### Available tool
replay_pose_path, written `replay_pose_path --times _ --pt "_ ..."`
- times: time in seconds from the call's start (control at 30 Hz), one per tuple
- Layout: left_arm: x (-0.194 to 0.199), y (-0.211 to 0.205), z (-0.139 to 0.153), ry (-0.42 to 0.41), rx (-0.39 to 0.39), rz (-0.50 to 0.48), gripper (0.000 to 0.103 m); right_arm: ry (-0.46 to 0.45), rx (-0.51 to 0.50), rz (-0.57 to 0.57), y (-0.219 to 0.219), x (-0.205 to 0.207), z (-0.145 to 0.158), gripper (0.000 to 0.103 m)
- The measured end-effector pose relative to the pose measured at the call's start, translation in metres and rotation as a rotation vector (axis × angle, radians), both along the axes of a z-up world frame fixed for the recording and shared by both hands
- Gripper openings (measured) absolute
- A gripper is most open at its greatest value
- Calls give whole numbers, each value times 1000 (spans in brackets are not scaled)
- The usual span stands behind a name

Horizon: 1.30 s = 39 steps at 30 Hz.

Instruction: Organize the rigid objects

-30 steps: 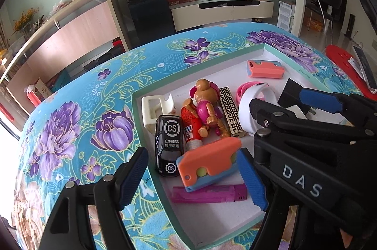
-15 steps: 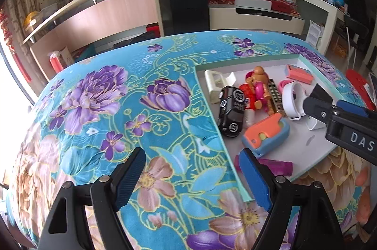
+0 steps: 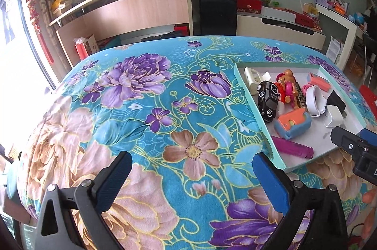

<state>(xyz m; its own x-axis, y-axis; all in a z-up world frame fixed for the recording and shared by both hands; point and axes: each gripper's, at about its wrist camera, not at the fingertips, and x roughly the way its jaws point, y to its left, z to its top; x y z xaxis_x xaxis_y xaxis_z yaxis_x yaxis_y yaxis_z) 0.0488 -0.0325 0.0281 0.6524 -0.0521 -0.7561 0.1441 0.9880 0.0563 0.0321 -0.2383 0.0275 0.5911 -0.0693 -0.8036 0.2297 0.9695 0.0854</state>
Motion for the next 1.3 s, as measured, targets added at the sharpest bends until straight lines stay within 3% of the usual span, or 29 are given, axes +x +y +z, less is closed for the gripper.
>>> replay_pose_path --times 0.33,0.6,0.97,1.3 --pt "-20 9 -16 17 52 25 103 16 -11 41 22 -20 2 98" --pt "-23 18 -21 26 31 66 103 4 -11 43 30 -30 -7 98" --pt "-23 7 -28 52 69 24 103 8 -54 46 41 -32 -16 98" --pt "-23 15 -29 58 46 56 103 17 -70 50 44 -31 -21 98"
